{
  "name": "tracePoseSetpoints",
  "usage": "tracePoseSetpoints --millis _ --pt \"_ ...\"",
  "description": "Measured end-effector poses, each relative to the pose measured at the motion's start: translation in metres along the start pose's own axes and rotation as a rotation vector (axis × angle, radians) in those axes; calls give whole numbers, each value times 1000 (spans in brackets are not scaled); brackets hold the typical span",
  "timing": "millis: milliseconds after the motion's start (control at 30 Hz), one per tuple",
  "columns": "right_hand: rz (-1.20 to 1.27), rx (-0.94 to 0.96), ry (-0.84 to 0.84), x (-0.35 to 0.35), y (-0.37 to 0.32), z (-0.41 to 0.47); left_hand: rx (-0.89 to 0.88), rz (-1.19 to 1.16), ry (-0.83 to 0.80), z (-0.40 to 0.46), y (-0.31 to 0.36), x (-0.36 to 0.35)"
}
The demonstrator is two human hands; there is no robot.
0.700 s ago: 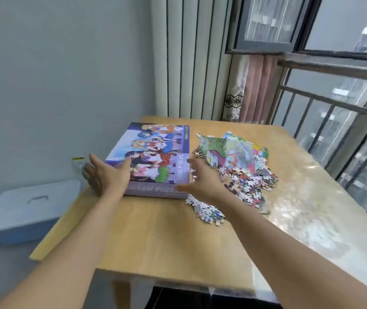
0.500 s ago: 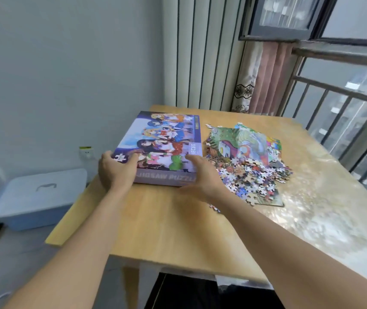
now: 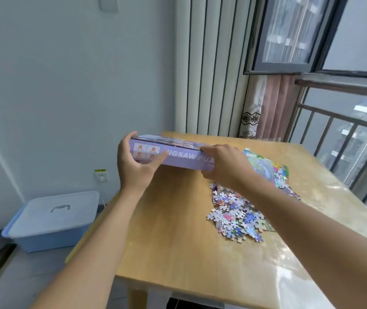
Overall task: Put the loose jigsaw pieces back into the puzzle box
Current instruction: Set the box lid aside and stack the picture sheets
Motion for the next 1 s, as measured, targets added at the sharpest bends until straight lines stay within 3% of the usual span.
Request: tracePoseSetpoints --millis 200,400,500,600,700,833,1000 --pt "-51 162 -109 24 12 21 3 28 -197 7 -14 3" --pt "70 188 -14 39 12 24 54 132 -69 9 -22 21" --pt "193 126 131 52 22 29 13 168 2 8 -14 26" --pt "324 15 184 47 35 41 92 173 62 13 -15 27" --pt "417 -190 182 23 48 44 195 115 95 17 -18 23" --pt "603 -484 422 2 60 -7 239 72 149 17 -22 19" --pt "713 -533 218 -42 48 -32 211 86 93 10 -16 9"
Point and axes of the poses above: each hand's wrist, its own z-axis towards the middle knuckle, its own x-axis out of the back of the hand, y = z × x, the point moved 7 cm from there along z, towards the middle knuckle, and after that the axes turned 6 degrees about -z, right-handed, at the moved point
